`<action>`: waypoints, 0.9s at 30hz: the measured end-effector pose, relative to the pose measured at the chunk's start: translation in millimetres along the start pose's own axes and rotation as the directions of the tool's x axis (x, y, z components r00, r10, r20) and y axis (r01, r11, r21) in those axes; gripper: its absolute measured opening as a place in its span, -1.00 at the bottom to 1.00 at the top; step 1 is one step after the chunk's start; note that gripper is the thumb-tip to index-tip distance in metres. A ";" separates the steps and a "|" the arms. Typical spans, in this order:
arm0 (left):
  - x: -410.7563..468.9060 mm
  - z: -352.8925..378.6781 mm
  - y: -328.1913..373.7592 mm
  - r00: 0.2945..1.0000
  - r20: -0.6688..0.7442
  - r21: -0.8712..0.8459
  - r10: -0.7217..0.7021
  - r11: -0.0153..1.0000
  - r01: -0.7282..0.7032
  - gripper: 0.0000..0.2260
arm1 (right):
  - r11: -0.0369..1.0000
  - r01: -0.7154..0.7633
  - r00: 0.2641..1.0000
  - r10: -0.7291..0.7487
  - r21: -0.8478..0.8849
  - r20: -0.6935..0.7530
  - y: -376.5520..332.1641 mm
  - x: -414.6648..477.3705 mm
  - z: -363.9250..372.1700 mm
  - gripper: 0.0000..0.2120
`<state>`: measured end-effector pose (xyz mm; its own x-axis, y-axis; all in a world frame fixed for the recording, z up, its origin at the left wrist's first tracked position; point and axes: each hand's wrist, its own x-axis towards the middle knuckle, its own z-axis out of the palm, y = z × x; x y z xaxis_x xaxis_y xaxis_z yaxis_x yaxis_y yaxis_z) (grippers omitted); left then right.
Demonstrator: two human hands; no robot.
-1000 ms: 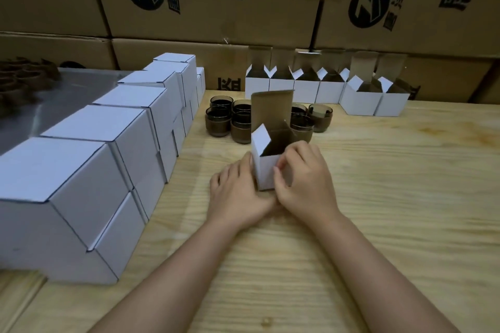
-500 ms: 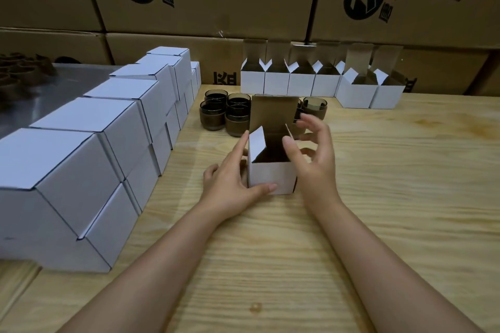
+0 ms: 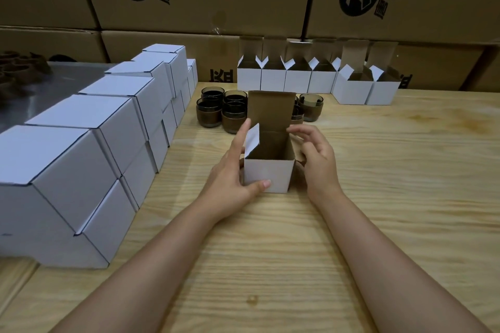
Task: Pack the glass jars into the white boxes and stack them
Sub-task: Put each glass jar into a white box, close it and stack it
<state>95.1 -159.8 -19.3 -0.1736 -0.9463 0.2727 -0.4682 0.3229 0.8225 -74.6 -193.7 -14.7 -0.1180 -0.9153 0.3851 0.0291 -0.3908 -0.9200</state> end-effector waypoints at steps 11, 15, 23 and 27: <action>-1.2 5.2 0.4 0.985 -0.058 0.289 0.162 0.947 -0.139 -0.21 | 1.000 0.007 0.996 -0.004 -0.027 0.089 -1.7 0.7 -4.9 -0.53; 1.5 7.7 -1.6 0.988 -0.144 0.159 -0.048 0.985 0.071 -0.19 | 0.998 -0.036 0.996 0.041 -0.052 0.085 1.7 2.5 -6.0 -0.49; 5.2 1.1 -4.5 0.984 -0.044 -0.066 -0.173 0.983 0.170 -0.34 | 0.995 -0.024 0.992 0.036 -0.094 0.123 4.1 2.0 -5.3 -0.58; 10.1 -4.5 -2.8 0.952 -0.238 -0.395 -0.190 0.915 0.084 -0.69 | 0.995 -0.010 0.993 0.022 -0.103 0.116 3.3 1.5 -4.3 -0.60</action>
<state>98.6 -170.3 -16.5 0.1298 -0.9664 0.2219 -0.1006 0.2098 0.9726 -79.0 -195.9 -17.4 -0.0013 -0.9290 0.3702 -0.0724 -0.3691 -0.9266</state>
